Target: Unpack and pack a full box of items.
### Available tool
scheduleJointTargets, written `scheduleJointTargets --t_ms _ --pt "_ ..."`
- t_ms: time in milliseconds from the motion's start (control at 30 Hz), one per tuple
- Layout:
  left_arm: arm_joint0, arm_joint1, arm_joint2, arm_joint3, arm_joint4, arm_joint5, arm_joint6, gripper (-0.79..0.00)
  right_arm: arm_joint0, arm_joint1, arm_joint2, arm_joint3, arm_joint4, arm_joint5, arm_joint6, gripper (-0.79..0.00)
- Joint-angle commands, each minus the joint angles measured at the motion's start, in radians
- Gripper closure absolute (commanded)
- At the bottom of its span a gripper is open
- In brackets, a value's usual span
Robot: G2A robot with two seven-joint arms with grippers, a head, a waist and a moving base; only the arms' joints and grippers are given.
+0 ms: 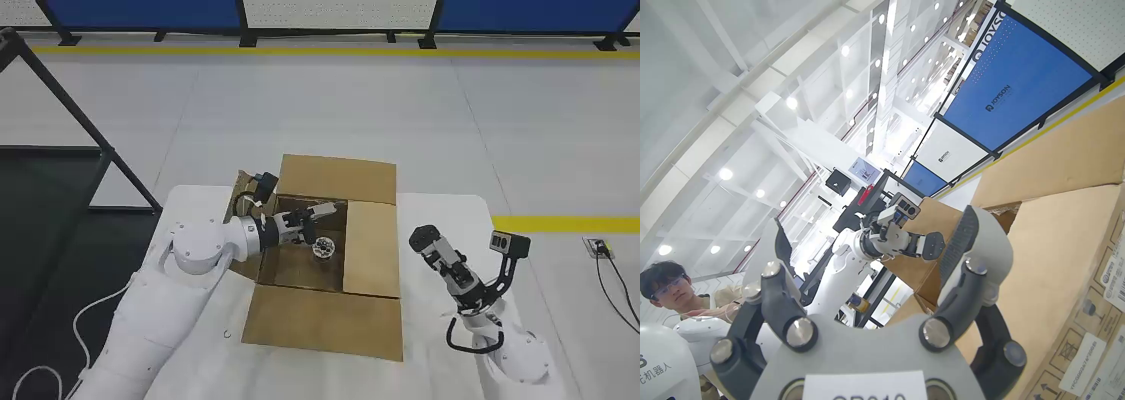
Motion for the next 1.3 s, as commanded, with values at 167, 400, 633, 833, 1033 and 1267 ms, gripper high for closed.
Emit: scheduleJointTargets --t_ms 167,400,633,833,1033,1267 --pt "-0.016 -0.030 0.054 0.122 -0.069 -0.069 0.029 -0.785 0.010 0.005 -0.025 -0.014 -0.023 0.022 -0.025 -0.785" --pt "-0.032 -0.068 0.113 0.210 -0.135 -0.122 0.071 -0.785 -0.009 0.013 -0.038 -0.033 -0.032 0.037 -0.035 -0.785" --pt "-0.051 -0.106 0.162 0.274 -0.171 -0.164 0.113 -0.785 -0.056 0.024 -0.050 -0.081 -0.037 0.044 0.006 -0.785" --pt "-0.074 -0.136 0.190 0.328 -0.204 -0.190 0.131 -0.785 -0.084 0.033 -0.065 -0.117 -0.046 0.059 0.045 -0.785" --pt "-0.090 -0.161 0.211 0.357 -0.218 -0.219 0.123 -0.785 -0.086 0.039 -0.086 -0.125 -0.052 0.079 0.038 -0.785" --pt "-0.096 -0.167 0.194 0.343 -0.218 -0.249 0.093 -0.785 -0.067 0.045 -0.124 -0.140 -0.095 0.126 0.051 -0.785"
